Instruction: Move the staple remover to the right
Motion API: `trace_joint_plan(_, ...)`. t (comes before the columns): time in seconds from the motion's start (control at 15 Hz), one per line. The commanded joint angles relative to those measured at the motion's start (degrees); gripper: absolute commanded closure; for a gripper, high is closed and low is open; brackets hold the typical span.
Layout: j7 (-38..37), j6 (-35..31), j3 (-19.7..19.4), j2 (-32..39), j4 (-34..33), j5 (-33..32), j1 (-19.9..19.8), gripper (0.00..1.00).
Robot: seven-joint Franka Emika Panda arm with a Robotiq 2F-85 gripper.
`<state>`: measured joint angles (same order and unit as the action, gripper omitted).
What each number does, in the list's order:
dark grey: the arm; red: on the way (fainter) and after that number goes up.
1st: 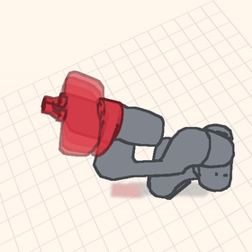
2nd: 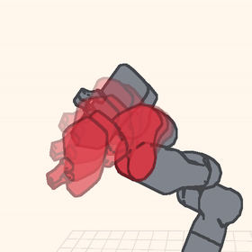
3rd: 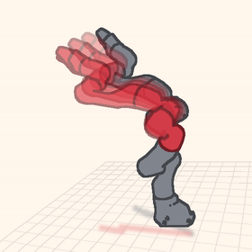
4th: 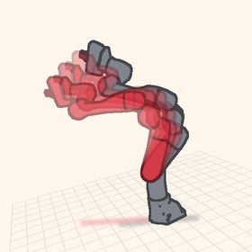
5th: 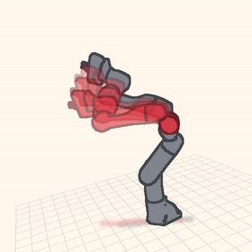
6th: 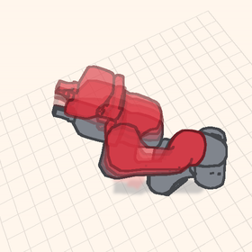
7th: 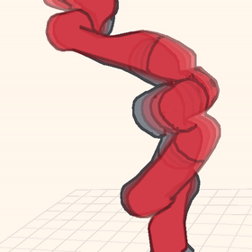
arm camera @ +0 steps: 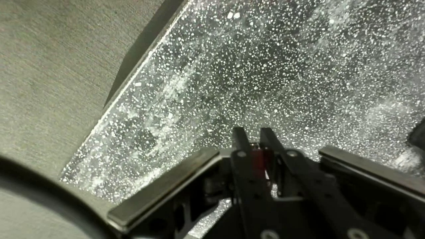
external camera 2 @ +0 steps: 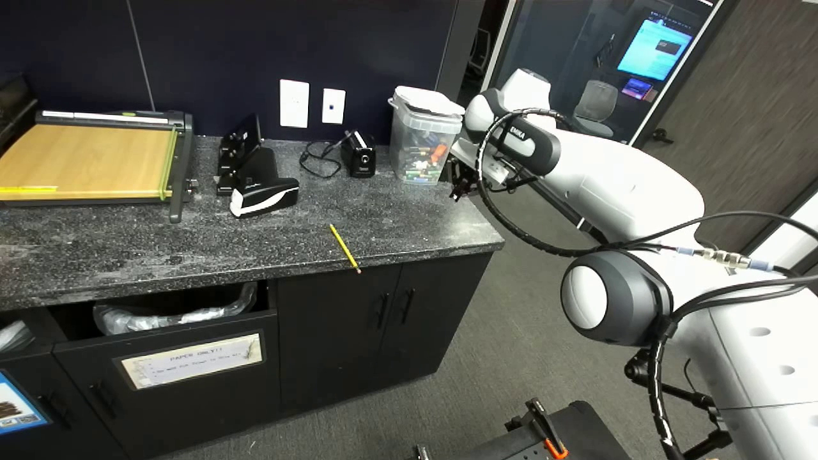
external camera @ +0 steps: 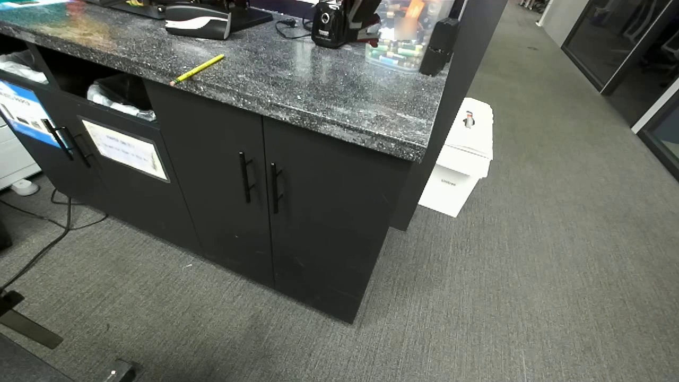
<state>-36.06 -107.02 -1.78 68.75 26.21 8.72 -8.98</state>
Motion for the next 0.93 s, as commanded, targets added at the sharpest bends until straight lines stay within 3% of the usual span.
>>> trace_joint_plan(0.0,-5.1,2.7,1.8,0.7,-1.5,2.6,-2.4,0.96)
trace_joint_plan(0.87,-19.0,6.6,0.9,4.3,-1.6,2.3,-6.8,0.96)
